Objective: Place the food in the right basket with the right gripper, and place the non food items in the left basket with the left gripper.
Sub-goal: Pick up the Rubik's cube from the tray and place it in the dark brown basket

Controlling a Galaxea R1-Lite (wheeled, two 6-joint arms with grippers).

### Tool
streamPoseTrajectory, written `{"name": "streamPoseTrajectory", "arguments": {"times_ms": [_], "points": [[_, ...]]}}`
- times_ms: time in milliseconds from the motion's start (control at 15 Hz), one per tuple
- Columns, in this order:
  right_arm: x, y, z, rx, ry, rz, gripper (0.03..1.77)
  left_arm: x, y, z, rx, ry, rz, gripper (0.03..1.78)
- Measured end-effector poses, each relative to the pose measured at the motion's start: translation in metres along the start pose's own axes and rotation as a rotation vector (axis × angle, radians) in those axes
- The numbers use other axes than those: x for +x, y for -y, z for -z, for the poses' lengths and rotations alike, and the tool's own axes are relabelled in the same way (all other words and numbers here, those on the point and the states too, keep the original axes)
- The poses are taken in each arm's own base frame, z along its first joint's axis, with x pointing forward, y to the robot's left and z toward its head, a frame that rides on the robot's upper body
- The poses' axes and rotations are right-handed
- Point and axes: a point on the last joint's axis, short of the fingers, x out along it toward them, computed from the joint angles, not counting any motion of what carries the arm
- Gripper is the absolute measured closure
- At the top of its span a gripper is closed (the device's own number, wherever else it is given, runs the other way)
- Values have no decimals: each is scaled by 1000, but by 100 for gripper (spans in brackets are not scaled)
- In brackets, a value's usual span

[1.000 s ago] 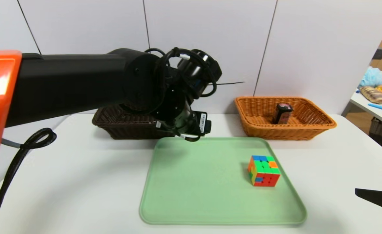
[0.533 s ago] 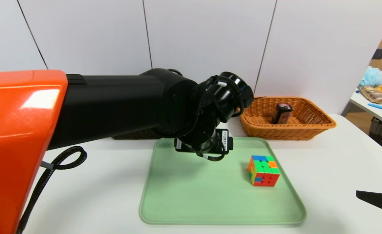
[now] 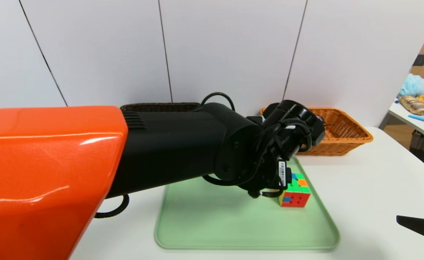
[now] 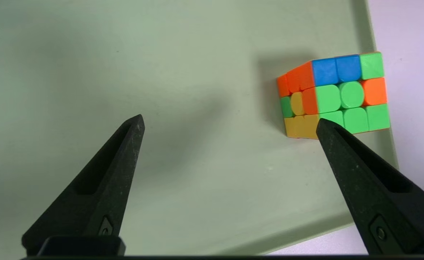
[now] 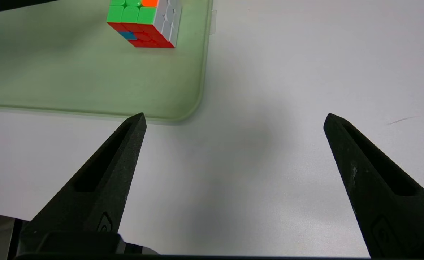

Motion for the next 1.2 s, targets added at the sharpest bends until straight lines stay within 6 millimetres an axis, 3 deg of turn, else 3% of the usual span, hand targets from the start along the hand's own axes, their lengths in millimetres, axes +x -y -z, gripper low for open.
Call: {"name": "streamPoseTrajectory", "arguments": {"times_ms": [333,733,1200], "points": [[0,0,1,-1,0,0,10,9,11,3,22,37,40,12],[0,0,1,-1,0,0,10,-1,32,10,78,87,123,12],[0,0,1,-2,1,-2,10,1,37,10,199,123,141,12]]}}
